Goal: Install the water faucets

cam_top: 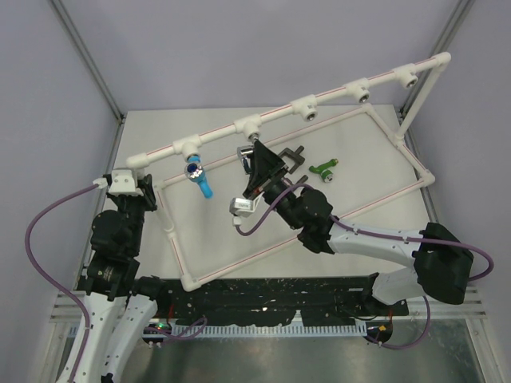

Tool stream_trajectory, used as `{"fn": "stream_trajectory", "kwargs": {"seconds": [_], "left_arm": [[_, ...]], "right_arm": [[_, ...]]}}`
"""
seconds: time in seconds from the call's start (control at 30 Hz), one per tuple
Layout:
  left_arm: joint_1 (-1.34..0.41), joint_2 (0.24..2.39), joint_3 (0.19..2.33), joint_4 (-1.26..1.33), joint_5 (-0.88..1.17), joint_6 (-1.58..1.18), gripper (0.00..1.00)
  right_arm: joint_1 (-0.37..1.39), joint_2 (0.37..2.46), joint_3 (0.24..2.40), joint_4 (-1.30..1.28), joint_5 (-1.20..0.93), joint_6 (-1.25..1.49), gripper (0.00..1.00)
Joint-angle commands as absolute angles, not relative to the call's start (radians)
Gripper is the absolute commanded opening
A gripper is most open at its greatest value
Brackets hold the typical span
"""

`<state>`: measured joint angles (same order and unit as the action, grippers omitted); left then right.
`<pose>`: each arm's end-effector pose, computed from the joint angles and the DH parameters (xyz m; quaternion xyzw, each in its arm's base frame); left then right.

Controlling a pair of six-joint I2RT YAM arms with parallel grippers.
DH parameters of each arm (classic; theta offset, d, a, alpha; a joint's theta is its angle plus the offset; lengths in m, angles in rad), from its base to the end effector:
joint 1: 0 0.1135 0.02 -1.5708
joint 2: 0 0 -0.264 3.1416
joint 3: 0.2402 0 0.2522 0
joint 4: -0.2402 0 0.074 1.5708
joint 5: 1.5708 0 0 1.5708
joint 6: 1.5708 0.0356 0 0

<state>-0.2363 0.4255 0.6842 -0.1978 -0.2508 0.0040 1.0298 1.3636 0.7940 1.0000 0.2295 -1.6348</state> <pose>0.1083 -0.0170 0.3497 -0.0089 0.6859 0.0014 0.7277 0.1630 0.2556 0.3356 -0.4983 0.2203 -0.3081 0.7799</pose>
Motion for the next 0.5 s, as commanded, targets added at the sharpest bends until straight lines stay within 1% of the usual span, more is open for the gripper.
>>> {"fn": "stream_trajectory", "kwargs": {"seconds": [0.0,0.47], "left_arm": [[-0.255,0.453,0.67,-0.241,-0.193,0.032,0.0],[-0.255,0.443,0.667,-0.241,-0.212,0.038,0.0]], "right_arm": [[1.008,1.336,0.847,0.996,0.221,-1.585,0.05],[0.924,1.325,0.871,0.93,0.192,-1.528,0.05]]}}
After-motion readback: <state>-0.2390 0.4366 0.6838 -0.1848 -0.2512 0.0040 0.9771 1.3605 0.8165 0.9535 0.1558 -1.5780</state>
